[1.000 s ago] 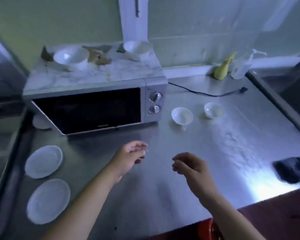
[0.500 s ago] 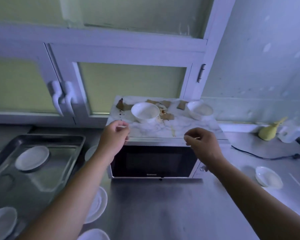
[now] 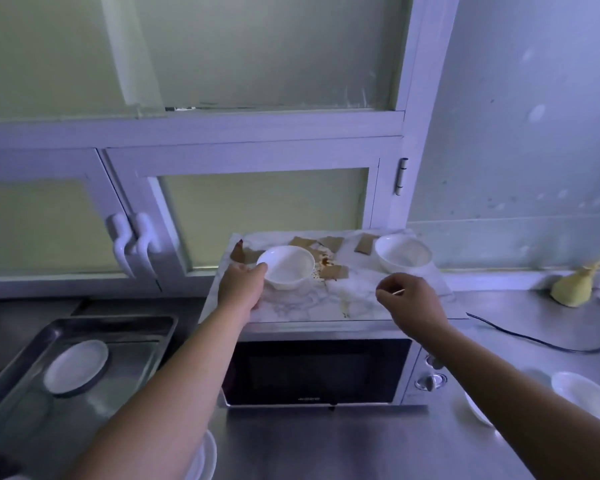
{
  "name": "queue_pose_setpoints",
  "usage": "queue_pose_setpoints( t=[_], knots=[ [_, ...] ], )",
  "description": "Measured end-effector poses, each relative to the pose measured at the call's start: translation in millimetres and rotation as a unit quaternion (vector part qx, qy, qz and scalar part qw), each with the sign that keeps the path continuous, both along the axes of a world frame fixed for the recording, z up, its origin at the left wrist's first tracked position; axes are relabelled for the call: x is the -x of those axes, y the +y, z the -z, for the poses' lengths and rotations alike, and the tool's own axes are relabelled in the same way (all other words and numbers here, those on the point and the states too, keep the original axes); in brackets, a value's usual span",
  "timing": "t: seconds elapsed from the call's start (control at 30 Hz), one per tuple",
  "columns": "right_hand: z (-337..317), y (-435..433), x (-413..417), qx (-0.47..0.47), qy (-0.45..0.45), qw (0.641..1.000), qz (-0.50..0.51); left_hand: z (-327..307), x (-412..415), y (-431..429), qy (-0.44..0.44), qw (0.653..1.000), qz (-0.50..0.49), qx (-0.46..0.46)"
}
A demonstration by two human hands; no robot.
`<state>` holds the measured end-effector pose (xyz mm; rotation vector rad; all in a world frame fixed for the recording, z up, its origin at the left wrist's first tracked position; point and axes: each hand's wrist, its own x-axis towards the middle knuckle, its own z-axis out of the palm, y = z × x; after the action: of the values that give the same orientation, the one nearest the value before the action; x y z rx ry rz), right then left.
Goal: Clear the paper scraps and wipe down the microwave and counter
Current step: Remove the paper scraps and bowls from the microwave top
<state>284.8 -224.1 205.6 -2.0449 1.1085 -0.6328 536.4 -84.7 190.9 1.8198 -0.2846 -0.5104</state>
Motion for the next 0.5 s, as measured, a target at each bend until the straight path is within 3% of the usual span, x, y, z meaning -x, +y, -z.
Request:
queue_pose_setpoints(
  t=[0.13,0.3,0.5],
  knots=[
    [-12.8,-21.2,-44.8,0.038,0.042,0.996,-0.07,-10.7,-19.0,-8.4,-0.085,0.994,-0.009,-0.068],
    [-14.5,-44.7,-96.8,0.065,0.179,0.975,-0.111,-27.2,-51.8,-15.8,-0.176,0.971,-0.013,-0.162],
    [0.8,-58.1,-122.8,0.077,0.221,0.968,-0.087,-33.6,-64.8,-28.5,-0.188,0.971,0.02,-0.147]
  ],
)
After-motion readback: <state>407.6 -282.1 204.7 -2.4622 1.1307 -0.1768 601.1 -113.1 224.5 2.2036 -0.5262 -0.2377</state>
